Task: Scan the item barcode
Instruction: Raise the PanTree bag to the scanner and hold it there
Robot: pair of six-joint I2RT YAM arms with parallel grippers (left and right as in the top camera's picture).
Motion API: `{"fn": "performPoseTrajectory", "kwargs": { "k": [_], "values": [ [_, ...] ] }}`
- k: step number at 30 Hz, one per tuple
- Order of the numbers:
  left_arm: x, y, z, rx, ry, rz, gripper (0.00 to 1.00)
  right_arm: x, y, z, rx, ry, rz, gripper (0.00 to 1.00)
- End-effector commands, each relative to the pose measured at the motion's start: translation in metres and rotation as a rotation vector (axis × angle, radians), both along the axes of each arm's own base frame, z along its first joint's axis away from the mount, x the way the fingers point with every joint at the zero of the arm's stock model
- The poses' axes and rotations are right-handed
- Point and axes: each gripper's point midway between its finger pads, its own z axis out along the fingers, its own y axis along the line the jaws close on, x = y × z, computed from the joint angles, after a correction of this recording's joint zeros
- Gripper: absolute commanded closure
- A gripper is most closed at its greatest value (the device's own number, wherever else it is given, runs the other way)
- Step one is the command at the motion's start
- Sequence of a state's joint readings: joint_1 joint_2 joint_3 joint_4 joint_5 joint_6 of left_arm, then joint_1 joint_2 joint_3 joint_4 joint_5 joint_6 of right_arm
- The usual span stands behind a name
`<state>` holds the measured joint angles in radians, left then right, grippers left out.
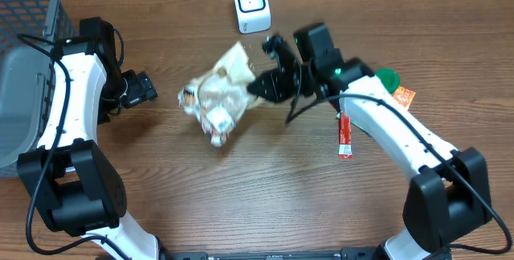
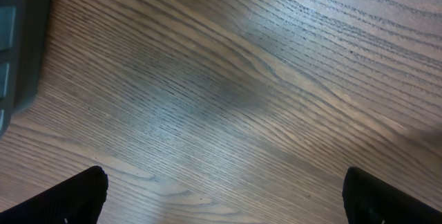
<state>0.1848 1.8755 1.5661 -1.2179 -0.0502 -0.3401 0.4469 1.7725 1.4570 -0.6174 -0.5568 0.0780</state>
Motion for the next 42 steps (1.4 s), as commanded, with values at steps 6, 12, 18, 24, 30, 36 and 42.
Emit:
{"fn": "performPoseTrajectory", "kwargs": {
  "k": [6,12,18,24,30,36,42],
  "values": [
    [0.003,0.001,0.01,0.015,-0.029,-0.007,0.0,0.052,-0.025,0.172,-0.075,-0.422,-0.153,0.97],
    [0.003,0.001,0.01,0.015,-0.029,-0.007,0.0,0.072,-0.046,0.241,-0.1,-0.65,-0.286,0.97],
    [0.003,0.001,0.01,0.015,-0.029,-0.007,0.0,0.101,-0.05,0.241,-0.156,-0.741,-0.35,0.97],
    [0.003,0.001,0.01,0.015,-0.029,-0.007,0.0,0.146,-0.053,0.212,-0.254,-0.787,-0.43,0.96],
    [0.003,0.001,0.01,0.014,-0.029,-0.007,0.0,0.184,-0.059,0.177,-0.348,-0.802,-0.526,0.96],
    [0.003,0.001,0.01,0.014,-0.029,-0.007,0.0,0.219,-0.068,0.138,-0.433,-0.813,-0.641,0.96],
    [0.003,0.001,0.01,0.014,-0.029,-0.007,0.0,0.245,-0.089,0.11,-0.537,-0.852,-0.834,0.96]
  ]
}}
